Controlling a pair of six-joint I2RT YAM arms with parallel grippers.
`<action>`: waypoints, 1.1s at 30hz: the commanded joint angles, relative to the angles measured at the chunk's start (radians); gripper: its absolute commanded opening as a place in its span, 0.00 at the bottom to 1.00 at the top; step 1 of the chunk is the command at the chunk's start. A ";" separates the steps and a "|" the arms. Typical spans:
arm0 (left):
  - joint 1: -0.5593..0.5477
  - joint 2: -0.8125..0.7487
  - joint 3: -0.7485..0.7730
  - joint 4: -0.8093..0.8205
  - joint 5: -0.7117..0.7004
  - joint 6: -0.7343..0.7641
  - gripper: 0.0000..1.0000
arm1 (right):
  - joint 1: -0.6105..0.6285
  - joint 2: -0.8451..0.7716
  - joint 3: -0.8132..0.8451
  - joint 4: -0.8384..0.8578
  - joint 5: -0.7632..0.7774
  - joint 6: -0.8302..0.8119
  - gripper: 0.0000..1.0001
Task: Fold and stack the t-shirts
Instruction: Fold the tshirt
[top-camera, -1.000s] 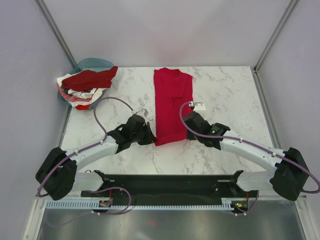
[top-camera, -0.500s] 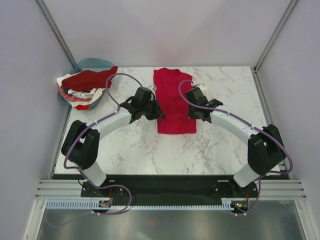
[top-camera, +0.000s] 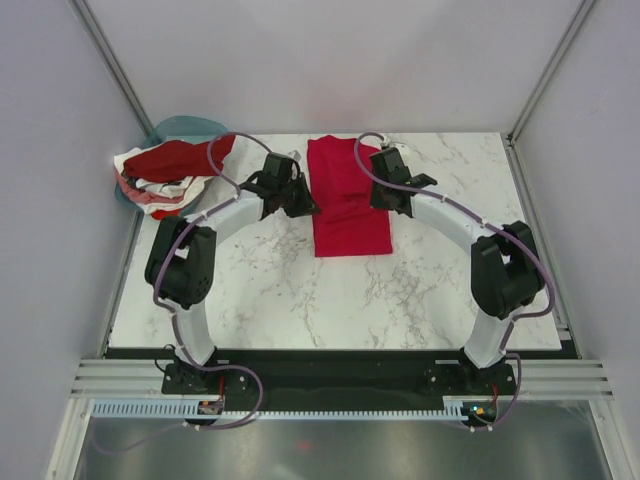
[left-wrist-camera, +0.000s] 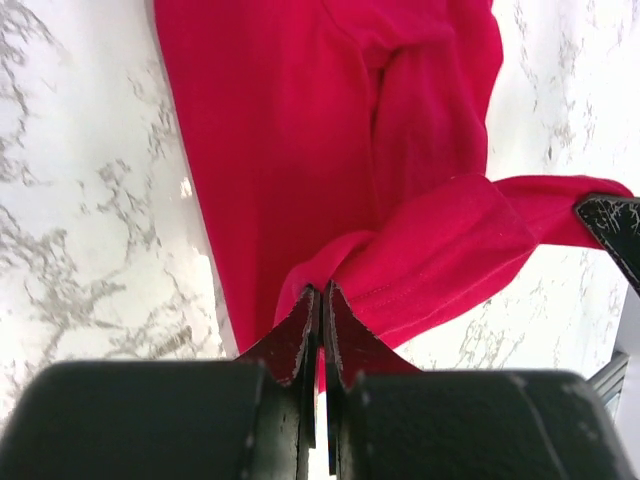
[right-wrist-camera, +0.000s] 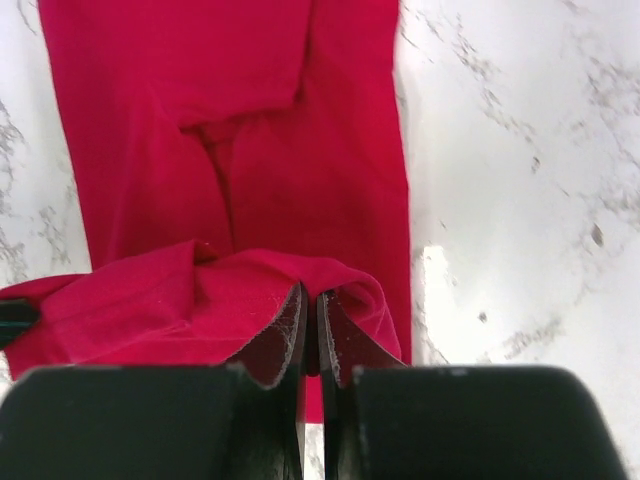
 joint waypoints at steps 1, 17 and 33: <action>0.028 0.042 0.083 0.004 0.061 0.035 0.05 | -0.015 0.064 0.091 0.037 -0.021 -0.016 0.08; 0.083 0.169 0.230 0.045 0.063 0.080 0.96 | -0.043 0.070 0.063 0.172 0.148 0.042 0.94; -0.022 -0.191 -0.351 0.220 0.001 0.002 0.64 | -0.043 -0.197 -0.348 0.175 -0.010 0.104 0.58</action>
